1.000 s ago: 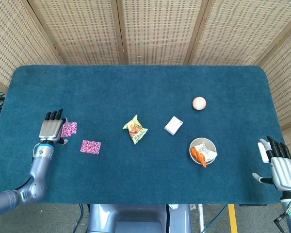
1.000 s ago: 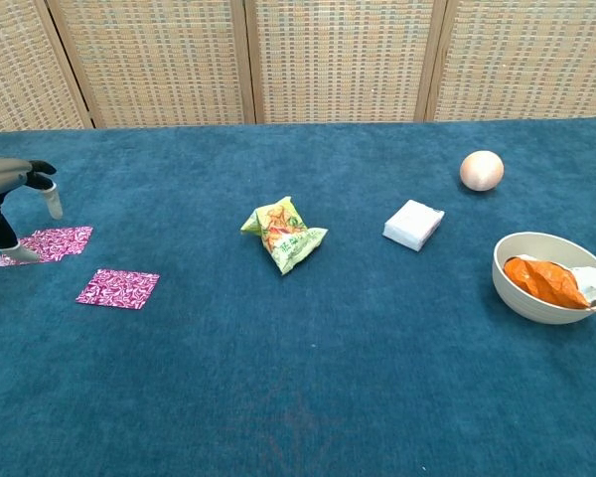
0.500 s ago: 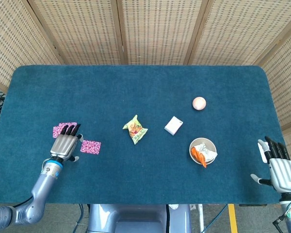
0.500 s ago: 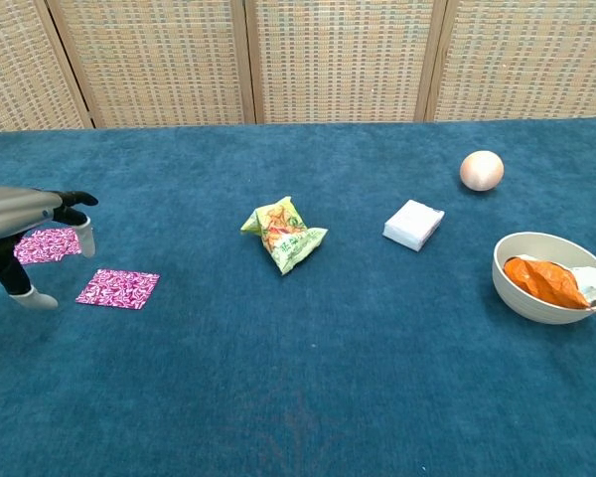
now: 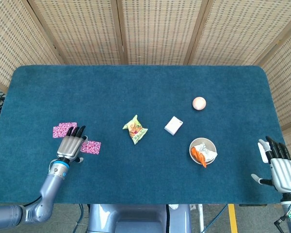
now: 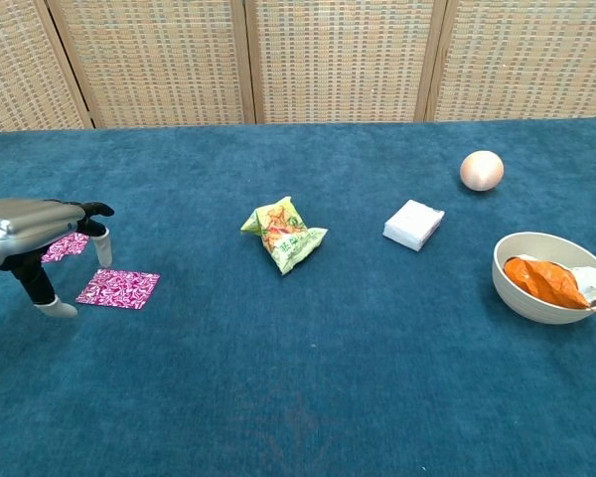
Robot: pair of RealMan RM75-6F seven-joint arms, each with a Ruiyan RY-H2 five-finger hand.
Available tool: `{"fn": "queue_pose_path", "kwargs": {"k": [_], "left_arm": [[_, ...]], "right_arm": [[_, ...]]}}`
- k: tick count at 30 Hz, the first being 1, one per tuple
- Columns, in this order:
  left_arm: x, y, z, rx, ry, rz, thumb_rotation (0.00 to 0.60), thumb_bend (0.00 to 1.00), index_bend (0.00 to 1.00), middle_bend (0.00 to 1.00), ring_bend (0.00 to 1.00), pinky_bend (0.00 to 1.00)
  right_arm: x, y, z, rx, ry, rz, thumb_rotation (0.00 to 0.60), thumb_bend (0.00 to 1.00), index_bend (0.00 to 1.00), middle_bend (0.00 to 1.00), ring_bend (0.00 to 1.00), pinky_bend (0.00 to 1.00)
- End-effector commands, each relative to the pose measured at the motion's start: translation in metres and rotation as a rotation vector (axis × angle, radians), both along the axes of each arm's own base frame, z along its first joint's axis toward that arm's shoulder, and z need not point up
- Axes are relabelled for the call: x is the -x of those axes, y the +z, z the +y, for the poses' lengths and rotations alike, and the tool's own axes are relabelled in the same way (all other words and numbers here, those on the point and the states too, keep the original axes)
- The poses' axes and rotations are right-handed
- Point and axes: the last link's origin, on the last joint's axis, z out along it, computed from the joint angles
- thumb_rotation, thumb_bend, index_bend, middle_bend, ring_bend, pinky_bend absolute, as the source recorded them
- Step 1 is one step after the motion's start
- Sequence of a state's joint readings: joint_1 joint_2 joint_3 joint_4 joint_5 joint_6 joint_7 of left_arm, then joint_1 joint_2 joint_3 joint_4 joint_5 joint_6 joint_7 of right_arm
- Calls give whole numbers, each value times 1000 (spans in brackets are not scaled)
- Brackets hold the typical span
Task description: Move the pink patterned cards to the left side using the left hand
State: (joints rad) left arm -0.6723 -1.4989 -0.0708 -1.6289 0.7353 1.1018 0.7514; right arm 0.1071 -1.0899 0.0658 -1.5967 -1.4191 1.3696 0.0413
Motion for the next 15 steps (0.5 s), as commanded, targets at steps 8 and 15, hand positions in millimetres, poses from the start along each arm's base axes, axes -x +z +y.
{"fn": "queue_pose_path", "kwargs": {"k": [8,15], "left_arm": [[-2,-6,8,-21,17,3,600,164,346,0,0,0],[-4,-7,10,-31,10,7,600,161,338,0,0,0]], "right_arm": [[0,0,0,-3,0,-1,600,131,0,0,0,0],[0,0,-1,-1,1,-1,600,131,0,0,0,0]]}}
